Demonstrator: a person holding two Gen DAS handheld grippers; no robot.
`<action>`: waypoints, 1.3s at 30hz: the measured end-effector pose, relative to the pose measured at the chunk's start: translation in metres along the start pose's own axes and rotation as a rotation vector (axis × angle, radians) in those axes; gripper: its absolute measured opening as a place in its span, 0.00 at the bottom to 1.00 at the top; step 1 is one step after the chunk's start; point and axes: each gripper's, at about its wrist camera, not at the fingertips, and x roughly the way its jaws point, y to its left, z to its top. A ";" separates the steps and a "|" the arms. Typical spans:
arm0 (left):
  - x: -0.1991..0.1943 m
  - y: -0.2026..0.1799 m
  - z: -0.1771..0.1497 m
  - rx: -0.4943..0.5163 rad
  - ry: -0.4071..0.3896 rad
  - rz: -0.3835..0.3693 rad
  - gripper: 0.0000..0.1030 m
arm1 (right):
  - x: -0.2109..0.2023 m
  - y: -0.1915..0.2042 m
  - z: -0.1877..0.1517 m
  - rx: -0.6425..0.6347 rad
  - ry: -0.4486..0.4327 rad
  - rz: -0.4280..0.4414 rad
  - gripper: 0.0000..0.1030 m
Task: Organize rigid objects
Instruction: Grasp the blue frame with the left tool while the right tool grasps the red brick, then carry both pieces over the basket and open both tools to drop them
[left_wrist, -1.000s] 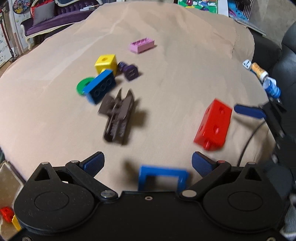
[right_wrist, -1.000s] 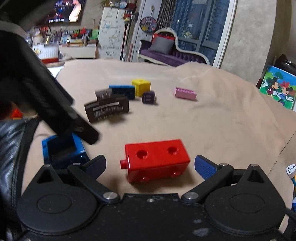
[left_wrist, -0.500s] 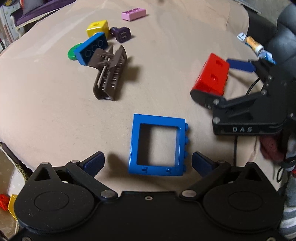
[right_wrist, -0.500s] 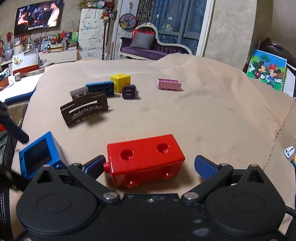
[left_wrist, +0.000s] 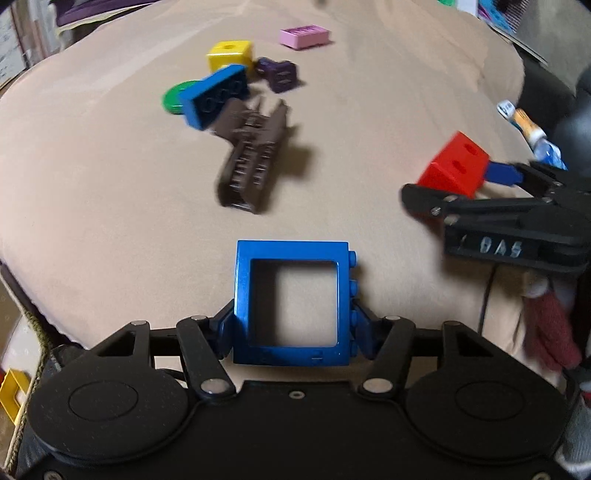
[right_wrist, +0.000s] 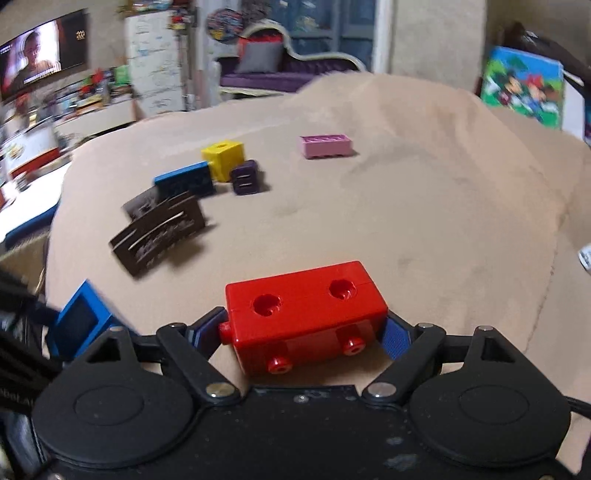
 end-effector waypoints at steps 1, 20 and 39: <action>-0.001 0.002 0.001 -0.008 -0.008 0.012 0.56 | 0.001 0.000 0.005 0.033 0.025 -0.018 0.83; -0.085 0.219 -0.036 -0.617 -0.048 0.297 0.56 | 0.028 0.184 0.084 0.107 0.205 0.268 0.83; -0.099 0.323 -0.098 -0.991 0.024 0.357 0.57 | 0.085 0.384 0.096 -0.058 0.405 0.270 0.83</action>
